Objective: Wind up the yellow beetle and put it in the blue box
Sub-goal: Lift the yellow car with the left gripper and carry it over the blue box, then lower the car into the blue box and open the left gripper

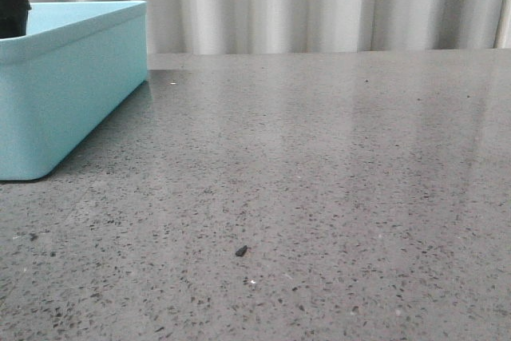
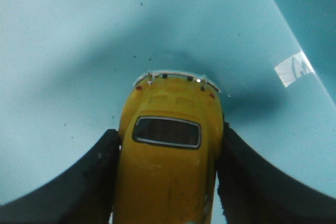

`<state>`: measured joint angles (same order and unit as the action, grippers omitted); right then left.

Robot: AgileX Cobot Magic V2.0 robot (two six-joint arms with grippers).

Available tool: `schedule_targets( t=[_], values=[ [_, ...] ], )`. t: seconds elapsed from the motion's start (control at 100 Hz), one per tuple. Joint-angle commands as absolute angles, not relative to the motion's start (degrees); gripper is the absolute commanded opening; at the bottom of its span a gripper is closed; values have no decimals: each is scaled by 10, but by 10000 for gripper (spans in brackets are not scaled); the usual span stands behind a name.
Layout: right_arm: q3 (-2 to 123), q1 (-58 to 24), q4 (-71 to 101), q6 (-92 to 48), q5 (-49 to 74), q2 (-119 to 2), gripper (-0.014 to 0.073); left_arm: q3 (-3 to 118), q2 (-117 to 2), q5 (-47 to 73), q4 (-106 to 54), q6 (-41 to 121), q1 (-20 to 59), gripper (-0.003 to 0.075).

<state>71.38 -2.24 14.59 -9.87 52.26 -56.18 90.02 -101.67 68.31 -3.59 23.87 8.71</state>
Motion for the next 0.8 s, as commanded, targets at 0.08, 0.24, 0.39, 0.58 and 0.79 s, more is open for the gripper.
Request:
schedule_targets(
  t=[0.08,0.24,0.39,0.58,0.79],
  values=[
    [728,-21,155,-103,486,-551,-50,914,-992,661,-74,263,87,58],
    [728,-21,157,-103,490,-551,-50,914,-992,659,-77,264,87,297],
    [728,-21,157,-103,493,-547,-50,914,-992,659,-56,260,87,400],
    [728,-21,157,-103,492,-541,-50,914,-992,665,-53,260,87,413],
    [728,-21,157,-103,492,-540,-50,919,-990,685,-53,260,87,405]
  ],
)
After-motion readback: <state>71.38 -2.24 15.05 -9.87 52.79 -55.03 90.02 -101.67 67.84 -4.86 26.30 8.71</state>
